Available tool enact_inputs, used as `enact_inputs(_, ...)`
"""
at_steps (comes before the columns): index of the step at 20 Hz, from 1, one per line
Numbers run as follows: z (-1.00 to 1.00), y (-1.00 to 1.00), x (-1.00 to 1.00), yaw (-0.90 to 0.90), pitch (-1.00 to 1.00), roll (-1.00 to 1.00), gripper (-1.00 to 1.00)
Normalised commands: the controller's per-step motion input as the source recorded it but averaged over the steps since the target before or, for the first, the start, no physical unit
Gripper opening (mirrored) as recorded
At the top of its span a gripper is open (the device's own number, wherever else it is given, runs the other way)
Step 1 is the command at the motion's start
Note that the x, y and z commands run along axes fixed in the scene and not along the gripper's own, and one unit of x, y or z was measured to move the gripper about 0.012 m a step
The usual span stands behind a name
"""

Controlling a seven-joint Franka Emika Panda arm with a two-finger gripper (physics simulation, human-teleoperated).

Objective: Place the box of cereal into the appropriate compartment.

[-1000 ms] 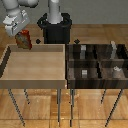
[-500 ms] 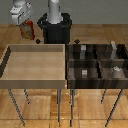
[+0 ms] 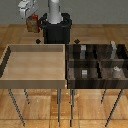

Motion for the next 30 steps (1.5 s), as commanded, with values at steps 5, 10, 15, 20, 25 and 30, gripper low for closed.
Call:
enact_inputs(5, 0.00, 1.00, 0.00, 0.00, 0.00, 0.00, -1.00)
enact_inputs(10, 0.00, 1.00, 0.00, 0.00, 0.00, 0.00, -1.00)
enact_inputs(15, 0.00, 1.00, 0.00, 0.00, 0.00, 0.00, -1.00)
enact_inputs(20, 0.00, 1.00, 0.00, 0.00, 0.00, 0.00, -1.00)
enact_inputs(25, 0.00, 1.00, 0.00, 0.00, 0.00, 0.00, -1.00)
enact_inputs(30, 0.00, 1.00, 0.00, 0.00, 0.00, 0.00, -1.00)
